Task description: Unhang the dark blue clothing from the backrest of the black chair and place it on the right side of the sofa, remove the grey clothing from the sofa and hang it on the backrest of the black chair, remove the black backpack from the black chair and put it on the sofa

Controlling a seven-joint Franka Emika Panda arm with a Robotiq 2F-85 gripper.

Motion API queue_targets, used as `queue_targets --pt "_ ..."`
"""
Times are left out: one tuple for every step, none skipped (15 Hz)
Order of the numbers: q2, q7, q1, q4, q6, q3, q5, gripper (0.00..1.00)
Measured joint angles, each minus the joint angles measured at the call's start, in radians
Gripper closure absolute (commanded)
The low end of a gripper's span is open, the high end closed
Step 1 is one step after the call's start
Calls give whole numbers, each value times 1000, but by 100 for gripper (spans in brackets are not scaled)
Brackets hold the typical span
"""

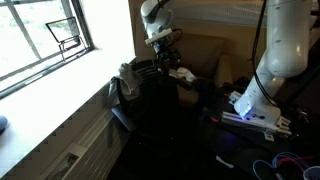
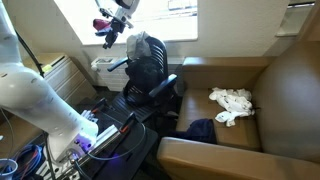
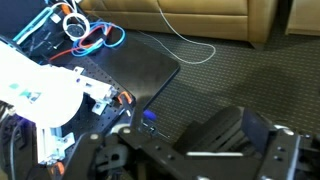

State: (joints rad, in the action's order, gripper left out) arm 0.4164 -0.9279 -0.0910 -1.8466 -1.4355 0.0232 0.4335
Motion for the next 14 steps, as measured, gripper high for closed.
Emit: queue_targets --pt "33 -3 -10 5 15 0 -32 0" --pt "66 -6 -19 10 29 -2 -77 0" --pt "91 -9 -28 14 34 -6 -126 0" --pt "109 -16 -37 18 34 -12 -174 0" --pt "121 -24 -44 22 34 -17 -203 0" --pt "125 -29 -47 26 35 -20 -213 0" --pt "124 -31 -49 30 38 -20 -216 0" --pt "124 -46 -51 32 27 -21 -216 0" --pt "123 -79 -56 31 -4 -24 -231 0" --pt "123 -107 -65 30 -42 -31 -260 0" --pt "124 -131 -74 23 -83 -40 -299 0" --pt "124 -154 -80 12 -126 -51 -341 0" --pt "124 -176 -83 -5 -170 -63 -387 0" --pt "123 -199 -84 -25 -215 -78 -431 0"
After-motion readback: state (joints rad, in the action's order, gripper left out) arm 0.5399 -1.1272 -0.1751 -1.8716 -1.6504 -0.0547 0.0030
